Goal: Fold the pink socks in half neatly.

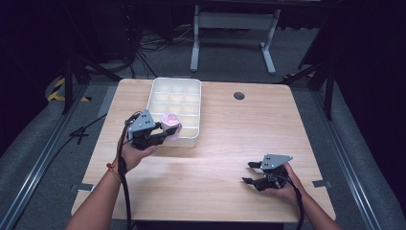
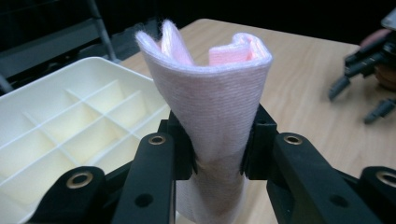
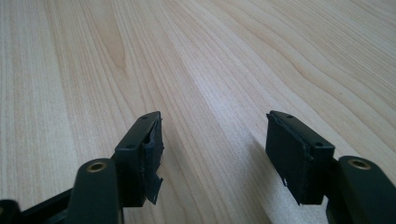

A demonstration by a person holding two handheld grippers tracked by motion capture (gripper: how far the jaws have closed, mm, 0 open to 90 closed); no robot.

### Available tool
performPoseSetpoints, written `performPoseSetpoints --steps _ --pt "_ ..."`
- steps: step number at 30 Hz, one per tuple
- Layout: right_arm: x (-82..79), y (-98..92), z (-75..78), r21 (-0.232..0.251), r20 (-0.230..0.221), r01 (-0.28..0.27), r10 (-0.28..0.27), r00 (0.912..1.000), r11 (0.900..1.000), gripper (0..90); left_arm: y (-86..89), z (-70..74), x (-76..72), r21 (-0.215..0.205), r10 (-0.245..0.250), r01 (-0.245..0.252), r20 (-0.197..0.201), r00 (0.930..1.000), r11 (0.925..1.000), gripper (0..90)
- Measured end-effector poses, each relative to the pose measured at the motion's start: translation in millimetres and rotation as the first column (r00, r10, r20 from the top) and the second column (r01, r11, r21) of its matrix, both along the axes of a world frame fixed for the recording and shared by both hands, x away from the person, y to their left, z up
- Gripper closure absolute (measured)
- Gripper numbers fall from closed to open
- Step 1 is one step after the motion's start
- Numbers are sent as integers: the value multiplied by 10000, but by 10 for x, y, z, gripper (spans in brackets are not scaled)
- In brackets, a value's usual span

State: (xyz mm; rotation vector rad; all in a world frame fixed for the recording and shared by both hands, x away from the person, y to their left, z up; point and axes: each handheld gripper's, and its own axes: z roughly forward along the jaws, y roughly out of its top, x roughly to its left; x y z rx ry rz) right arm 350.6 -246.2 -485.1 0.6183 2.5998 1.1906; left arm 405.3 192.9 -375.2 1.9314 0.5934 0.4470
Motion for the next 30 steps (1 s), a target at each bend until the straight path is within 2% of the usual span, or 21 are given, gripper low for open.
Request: performPoseSetpoints --steps 6,9,11,15,21,22,23,25,26,27,29,30 --pt "8 -2 -3 39 -83 -12 12 10000 10000 367 1 -5 221 38 302 -302 -19 9995 9995 703" --pt "7 -2 -2 33 -98 -23 23 9999 10000 367 -50 -80 344 49 611 -610 -170 9980 9981 702" --pt "7 -2 -2 38 -111 -35 35 9999 10000 367 -57 -100 372 71 680 -679 -189 9975 9977 702" --pt "0 2 -3 56 -158 -62 63 9999 10000 367 -97 -192 461 24 1171 -1171 -287 9927 9931 702" --pt "-6 8 -3 72 -216 -98 99 9997 9999 366 -142 -285 535 231 1783 -1775 -356 9833 9838 702" --pt "-5 8 -3 71 -220 -104 106 9997 9999 366 -147 -298 546 298 1880 -1873 -231 9819 9819 702" --pt "-5 8 -3 76 -231 -107 109 9997 9999 366 -151 -317 557 234 1942 -1937 -193 9808 9808 702" --pt "-4 8 -3 79 -231 -112 114 9997 9999 365 -171 -358 564 138 2143 -2139 -396 9760 9768 702" --pt "-5 8 -3 78 -234 -112 114 9997 9999 365 -169 -355 569 240 2235 -2231 -178 9745 9745 702" --pt "-4 8 -3 81 -231 -114 116 9997 9999 365 -181 -354 566 94 2338 -2337 -141 9722 9723 702" --pt "-5 9 -3 76 -234 -109 111 9997 9999 365 -208 -347 551 153 2319 -2316 -159 9726 9727 701" --pt "-8 11 -4 77 -213 -120 121 9997 9999 365 -255 -368 529 370 2334 -2327 -161 9722 9718 701"
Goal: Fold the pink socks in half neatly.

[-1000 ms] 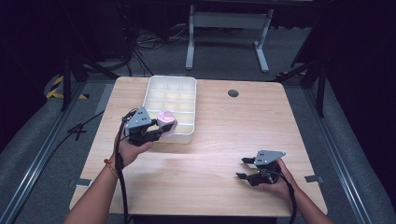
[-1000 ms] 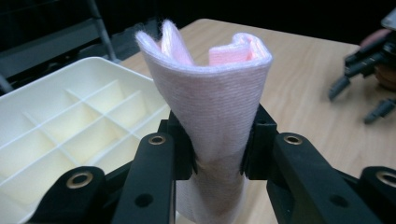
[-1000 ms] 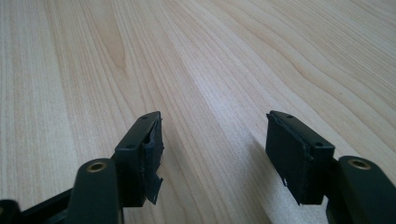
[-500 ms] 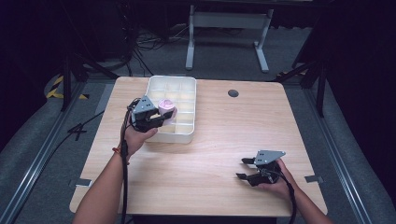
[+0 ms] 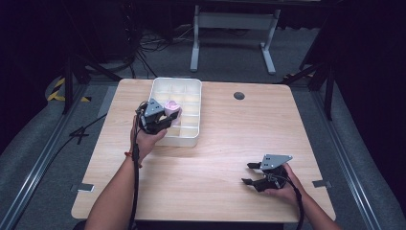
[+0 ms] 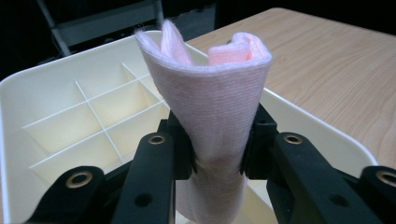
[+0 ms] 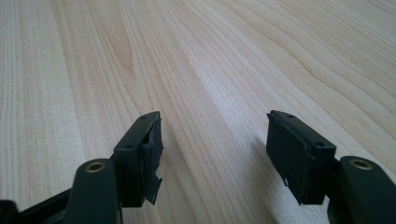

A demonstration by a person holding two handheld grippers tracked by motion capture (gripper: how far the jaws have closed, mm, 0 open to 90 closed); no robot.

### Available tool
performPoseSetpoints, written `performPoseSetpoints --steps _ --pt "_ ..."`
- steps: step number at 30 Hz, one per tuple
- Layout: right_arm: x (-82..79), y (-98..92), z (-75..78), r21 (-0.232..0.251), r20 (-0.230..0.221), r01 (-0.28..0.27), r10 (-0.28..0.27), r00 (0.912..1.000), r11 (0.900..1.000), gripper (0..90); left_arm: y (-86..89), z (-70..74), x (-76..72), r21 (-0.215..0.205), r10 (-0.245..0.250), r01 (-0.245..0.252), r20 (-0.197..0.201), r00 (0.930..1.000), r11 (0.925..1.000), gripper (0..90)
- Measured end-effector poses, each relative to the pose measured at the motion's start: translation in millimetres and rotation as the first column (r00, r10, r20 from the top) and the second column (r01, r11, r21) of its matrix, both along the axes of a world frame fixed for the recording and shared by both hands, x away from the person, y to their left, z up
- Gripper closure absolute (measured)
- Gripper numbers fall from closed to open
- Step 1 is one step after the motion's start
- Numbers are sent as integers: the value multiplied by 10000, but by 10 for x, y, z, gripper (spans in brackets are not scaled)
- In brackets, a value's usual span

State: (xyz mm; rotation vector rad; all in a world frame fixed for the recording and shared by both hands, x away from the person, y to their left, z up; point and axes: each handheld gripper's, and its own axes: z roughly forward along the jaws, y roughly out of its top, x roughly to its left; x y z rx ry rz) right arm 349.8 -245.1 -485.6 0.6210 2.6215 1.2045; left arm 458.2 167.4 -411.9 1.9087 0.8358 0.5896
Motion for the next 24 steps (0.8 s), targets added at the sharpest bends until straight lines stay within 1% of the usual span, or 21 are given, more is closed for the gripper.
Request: performPoseSetpoints --steps 1,2,3,4,5,6,7,8,9,10,11,12,13,15,16,18,20,21,23,24 --pt "0 0 0 0 0 0 0 10000 10000 365 0 0 0 0 0 0 0 10000 10000 701" --pt "0 1 0 -3 0 -9 9 10000 10000 365 -18 -21 -4 105 -16 16 2 10000 9999 701" --pt "0 1 0 0 -1 -10 10 10000 10000 365 -41 -44 -9 338 144 -143 -34 9999 9993 701" --pt "0 2 0 1 -6 -12 12 10000 10000 365 -60 -68 -9 485 311 -309 -40 9995 9983 700" --pt "0 2 0 5 -18 -21 21 10000 10000 365 -65 -87 -8 436 412 -408 -65 9991 9982 700" --pt "-2 4 0 3 -15 -21 21 10000 10000 365 -74 -106 -5 418 623 -621 -35 9980 9972 701" --pt "-4 5 1 -1 -22 -29 29 10000 10000 364 -87 -120 -6 488 925 -924 13 9957 9945 701" --pt "-9 7 1 -15 -35 -11 11 10000 10000 364 -93 -132 -9 304 1014 -1012 -57 9948 9944 701" --pt "-9 12 -1 6 -16 -63 63 10000 10000 364 -100 -144 -11 180 1011 -1008 -151 9948 9947 701" --pt "-11 15 -2 13 0 -72 72 10000 10000 364 -116 -154 -11 276 1034 -1032 -55 9946 9943 701" --pt "-14 17 0 4 -13 -60 60 10000 10000 364 -130 -157 -21 375 1163 -1165 75 9932 9925 701" --pt "-14 17 0 4 -13 -60 60 10000 10000 364 -133 -156 -26 238 1224 -1227 139 9924 9922 701" --pt "-15 17 0 1 -11 -73 73 10000 10000 364 -135 -160 -31 50 1192 -1192 41 9929 9929 701" --pt "-14 17 0 -1 6 -108 108 9999 9999 364 -145 -172 -31 279 1340 -1344 138 9909 9905 701" --pt "-14 17 0 -1 8 -109 109 9999 9999 364 -151 -177 -38 229 1377 -1379 113 9904 9902 701" --pt "-17 18 0 -9 17 -110 110 9999 9999 364 -152 -179 -58 213 1123 -1122 -50 9937 9935 700" --pt "-25 20 1 5 -20 -151 151 9999 9999 364 -128 -169 -85 228 936 -936 8 9956 9954 699" --pt "-30 20 2 -10 -39 -157 156 9999 9999 364 -96 -160 -103 15 841 -841 38 9965 9965 699" --pt "-32 20 1 0 -44 -177 177 9998 9998 364 -44 -137 -122 -136 693 -692 23 9976 9975 699" --pt "-30 20 1 1 -54 -183 183 9998 9998 363 -28 -127 -139 -136 625 -625 -27 9980 9979 698"
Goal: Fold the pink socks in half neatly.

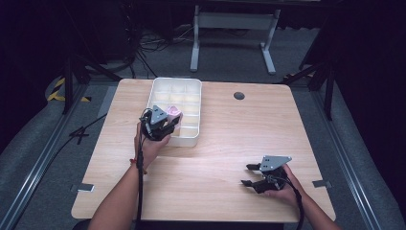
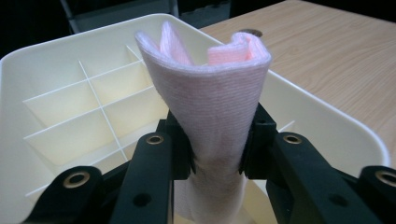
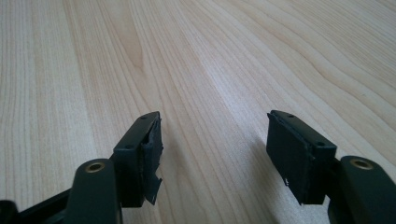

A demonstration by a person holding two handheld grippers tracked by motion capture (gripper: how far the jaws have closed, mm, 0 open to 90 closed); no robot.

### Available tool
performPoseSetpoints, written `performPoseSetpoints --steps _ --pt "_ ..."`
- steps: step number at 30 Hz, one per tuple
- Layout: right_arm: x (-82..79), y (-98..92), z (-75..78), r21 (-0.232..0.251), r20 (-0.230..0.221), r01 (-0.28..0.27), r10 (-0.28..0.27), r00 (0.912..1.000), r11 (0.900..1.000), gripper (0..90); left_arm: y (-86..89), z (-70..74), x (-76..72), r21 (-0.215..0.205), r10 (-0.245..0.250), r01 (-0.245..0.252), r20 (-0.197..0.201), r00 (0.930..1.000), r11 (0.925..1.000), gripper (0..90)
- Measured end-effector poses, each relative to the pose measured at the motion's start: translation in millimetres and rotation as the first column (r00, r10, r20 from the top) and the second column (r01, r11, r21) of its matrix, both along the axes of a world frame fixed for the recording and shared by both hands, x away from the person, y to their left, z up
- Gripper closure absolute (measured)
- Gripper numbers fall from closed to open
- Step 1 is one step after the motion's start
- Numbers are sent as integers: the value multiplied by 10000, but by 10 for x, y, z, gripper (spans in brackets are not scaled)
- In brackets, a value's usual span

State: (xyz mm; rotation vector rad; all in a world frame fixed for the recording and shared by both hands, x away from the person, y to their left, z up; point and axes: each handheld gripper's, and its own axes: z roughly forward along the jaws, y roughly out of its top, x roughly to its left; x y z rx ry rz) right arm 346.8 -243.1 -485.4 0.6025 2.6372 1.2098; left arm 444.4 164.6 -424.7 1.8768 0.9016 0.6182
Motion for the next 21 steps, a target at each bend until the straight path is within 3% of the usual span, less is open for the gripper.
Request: performPoseSetpoints --steps 8,10,12,17,21 --pt "1 0 0 1 -17 1 -1 10000 10000 361 2 13 -57 414 -839 854 -367 9958 9955 698" --pt "1 1 0 3 -17 1 -1 10000 10000 360 -2 1 -57 517 -1036 1069 -628 9926 9929 693" --pt "2 0 0 7 -23 -5 5 10000 10000 359 4 -19 -46 589 -1104 1155 -829 9904 9916 685" --pt "3 0 0 15 -30 -12 12 10000 10000 357 59 -34 -40 233 -1066 1098 -1092 9883 9937 655" --pt "4 0 -1 23 -23 -33 33 10000 10000 357 103 -33 -41 326 -1132 1183 -1280 9853 9924 642"
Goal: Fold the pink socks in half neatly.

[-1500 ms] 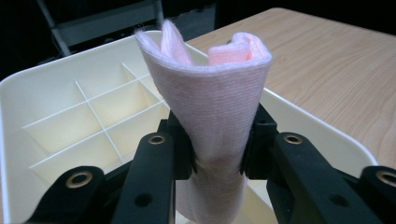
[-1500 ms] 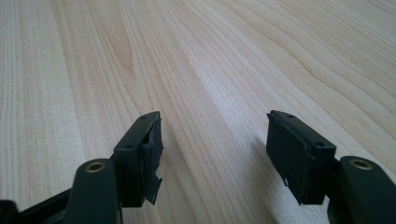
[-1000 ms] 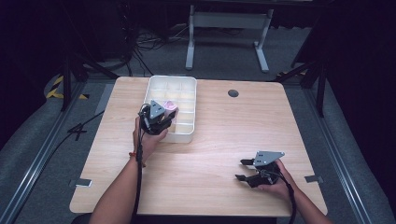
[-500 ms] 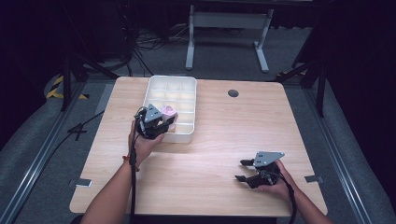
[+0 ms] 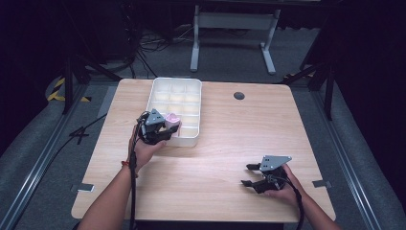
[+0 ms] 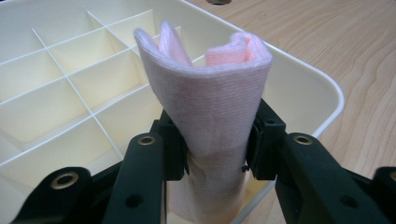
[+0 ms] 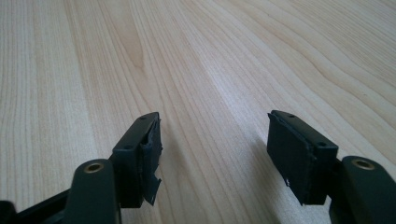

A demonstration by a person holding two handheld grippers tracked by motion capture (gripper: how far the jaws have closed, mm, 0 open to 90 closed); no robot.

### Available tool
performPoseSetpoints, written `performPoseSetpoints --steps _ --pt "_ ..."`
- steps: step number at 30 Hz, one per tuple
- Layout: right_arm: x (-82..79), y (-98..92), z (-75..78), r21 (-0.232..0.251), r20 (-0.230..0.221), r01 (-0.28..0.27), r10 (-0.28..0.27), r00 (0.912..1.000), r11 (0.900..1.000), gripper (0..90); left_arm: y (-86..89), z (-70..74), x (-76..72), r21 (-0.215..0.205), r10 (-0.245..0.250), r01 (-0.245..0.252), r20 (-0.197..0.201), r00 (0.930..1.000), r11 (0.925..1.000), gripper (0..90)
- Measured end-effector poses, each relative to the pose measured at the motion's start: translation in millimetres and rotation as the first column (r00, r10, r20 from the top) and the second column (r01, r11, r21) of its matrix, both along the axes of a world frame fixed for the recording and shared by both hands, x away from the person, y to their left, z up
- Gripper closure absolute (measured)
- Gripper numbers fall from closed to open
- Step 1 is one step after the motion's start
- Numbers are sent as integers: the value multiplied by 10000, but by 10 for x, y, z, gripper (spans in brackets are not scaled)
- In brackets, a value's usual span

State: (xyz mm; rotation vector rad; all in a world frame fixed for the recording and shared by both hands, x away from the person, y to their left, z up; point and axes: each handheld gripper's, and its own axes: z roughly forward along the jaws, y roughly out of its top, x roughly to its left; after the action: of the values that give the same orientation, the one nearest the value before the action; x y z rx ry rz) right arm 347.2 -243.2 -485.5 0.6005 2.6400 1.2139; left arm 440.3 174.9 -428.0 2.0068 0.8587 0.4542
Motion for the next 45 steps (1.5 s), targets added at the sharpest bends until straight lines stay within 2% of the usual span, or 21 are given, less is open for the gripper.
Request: performPoseSetpoints --steps 4,5,6,12,14,18,21,22,23,24,27,32,38,41,43,44,45 --pt "2 0 -1 17 -9 2 -2 10000 10000 356 12 -9 16 107 -157 157 14 9999 9998 630" --pt "2 0 0 14 -9 2 -2 10000 10000 355 -1 -19 14 57 -149 151 -224 9996 9999 606" --pt "1 0 0 14 -18 2 -2 10000 10000 355 5 -15 23 228 -203 205 -86 9998 9995 593" --pt "3 0 -1 20 -18 -1 1 10000 10000 354 -11 -21 24 100 -194 196 -234 9995 9998 522" --pt "3 0 -1 16 -11 -1 1 10000 10000 353 4 -14 39 222 -247 249 -114 9996 9994 477" --pt "1 0 0 2 -24 4 -4 10000 10000 352 9 2 20 67 -130 131 -133 9998 9999 447" --pt "0 0 0 5 -29 9 -9 10000 10000 352 10 15 19 265 -160 159 26 9999 9995 467" --pt "0 0 0 4 -29 9 -9 10000 10000 352 4 12 19 201 -158 157 77 9998 9997 471" --pt "1 0 0 2 -25 4 -4 10000 10000 352 1 13 13 215 -244 243 68 9997 9995 496" --pt "1 0 0 3 -25 3 -3 10000 10000 352 2 23 8 410 -379 374 125 9992 9985 580" --pt "0 0 0 0 -24 3 -3 10000 10000 352 -22 26 -6 591 -343 339 65 9994 9977 656" --pt "0 0 0 -2 -24 3 -3 10000 10000 352 -46 -4 7 953 -653 663 -138 9978 9932 686" --pt "4 0 -1 30 -26 -6 6 10000 10000 353 -44 -14 20 903 -539 563 -294 9981 9943 691" --pt "6 -2 -1 44 -27 -4 4 10000 10000 352 -32 -14 25 889 -423 447 -281 9987 9950 660" --pt "6 -1 -1 39 -31 -8 8 10000 10000 351 -17 -2 25 862 -255 265 -128 9996 9959 572" --pt "6 -1 -2 37 -26 -10 10 10000 10000 349 -9 6 20 784 -196 207 -146 9997 9967 498" --pt "6 -1 -2 39 -25 -14 14 10000 10000 349 -6 8 16 707 -302 310 -122 9995 9970 479"
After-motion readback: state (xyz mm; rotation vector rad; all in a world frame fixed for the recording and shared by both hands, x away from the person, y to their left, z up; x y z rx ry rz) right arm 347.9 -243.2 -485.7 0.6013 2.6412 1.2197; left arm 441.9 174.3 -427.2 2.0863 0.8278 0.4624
